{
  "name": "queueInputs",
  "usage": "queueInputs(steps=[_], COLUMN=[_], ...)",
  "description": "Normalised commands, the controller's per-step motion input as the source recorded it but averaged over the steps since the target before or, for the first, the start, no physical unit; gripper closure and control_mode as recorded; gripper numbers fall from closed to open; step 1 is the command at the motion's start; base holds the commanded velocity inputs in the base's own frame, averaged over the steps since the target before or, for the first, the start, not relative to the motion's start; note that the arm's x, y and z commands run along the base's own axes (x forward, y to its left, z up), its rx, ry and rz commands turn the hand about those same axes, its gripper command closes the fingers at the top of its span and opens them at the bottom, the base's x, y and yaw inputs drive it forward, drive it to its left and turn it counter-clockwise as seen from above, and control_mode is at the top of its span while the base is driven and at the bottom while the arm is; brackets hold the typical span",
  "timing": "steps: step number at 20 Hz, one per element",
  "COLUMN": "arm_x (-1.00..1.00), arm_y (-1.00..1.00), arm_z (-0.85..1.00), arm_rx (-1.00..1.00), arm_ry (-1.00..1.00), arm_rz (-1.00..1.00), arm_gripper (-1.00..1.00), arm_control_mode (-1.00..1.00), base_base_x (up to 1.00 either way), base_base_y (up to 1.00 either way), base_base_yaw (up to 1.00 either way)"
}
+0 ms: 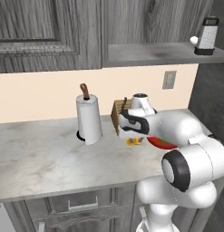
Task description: Pick the cheese from the fridge and the cheese grater from the cabinet and place them next to the salad bowl.
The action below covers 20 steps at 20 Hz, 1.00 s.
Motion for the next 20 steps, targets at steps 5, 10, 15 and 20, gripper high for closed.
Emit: queueInputs(steps=[5,10,15,20], arm_x=[0.06,0.07,0.13,0.06], arm_y=[-0.03,-0.01,0.00,0.00], arm_z=[-0.14,-0.19,-0.22,-0.22], arm_rx=[0.00,0.00,0.00,0.00], arm_ry=[0.00,0.00,-0.08,-0.17], arm_rz=[-0.02,-0.02,0.00,0.00], arm_gripper=[1.00,1.00,1.00,1.00], arm_control_mode=[-1.00,-1.00,-1.00,-1.00], base_base_x=[0.00,0.00,0.00,0.00], base_base_y=[0.00,0.00,0.00,0.00], base_base_yaw=[0.00,0.00,0.00,0.00])
